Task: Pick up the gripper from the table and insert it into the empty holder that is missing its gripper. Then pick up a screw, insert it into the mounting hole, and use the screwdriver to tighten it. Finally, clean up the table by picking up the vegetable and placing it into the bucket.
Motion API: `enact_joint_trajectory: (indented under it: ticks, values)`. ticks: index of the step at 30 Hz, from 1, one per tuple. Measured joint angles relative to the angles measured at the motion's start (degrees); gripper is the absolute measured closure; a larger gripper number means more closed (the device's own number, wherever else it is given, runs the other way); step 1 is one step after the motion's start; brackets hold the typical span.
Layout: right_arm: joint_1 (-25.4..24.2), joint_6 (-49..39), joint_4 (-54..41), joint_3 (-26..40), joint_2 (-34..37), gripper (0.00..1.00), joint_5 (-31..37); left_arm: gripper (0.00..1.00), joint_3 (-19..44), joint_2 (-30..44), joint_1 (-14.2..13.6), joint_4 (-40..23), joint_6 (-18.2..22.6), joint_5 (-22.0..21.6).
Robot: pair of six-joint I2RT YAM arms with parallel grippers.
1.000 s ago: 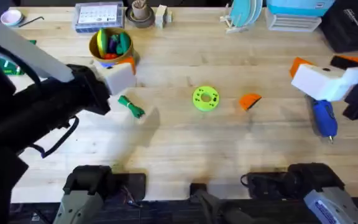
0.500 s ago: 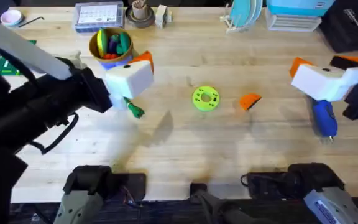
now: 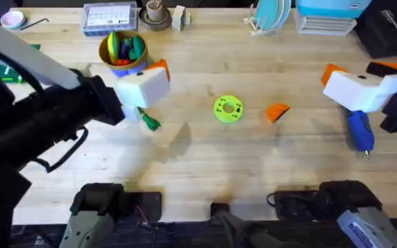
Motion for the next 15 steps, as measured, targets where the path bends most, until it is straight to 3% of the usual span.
enact_joint_trajectory:
  ticks: [12, 15]
  values:
    - [0.00, 0.00, -0.01, 0.00, 0.00, 0.008, 0.00, 0.006, -0.18, -0.14, 0.00, 12.17, 6.66, -3.49]
    - [0.00, 0.00, -0.01, 0.01, 0.00, 0.008, 0.00, 0.006, -2.59, -2.62, 0.00, 16.87, 7.33, -3.56]
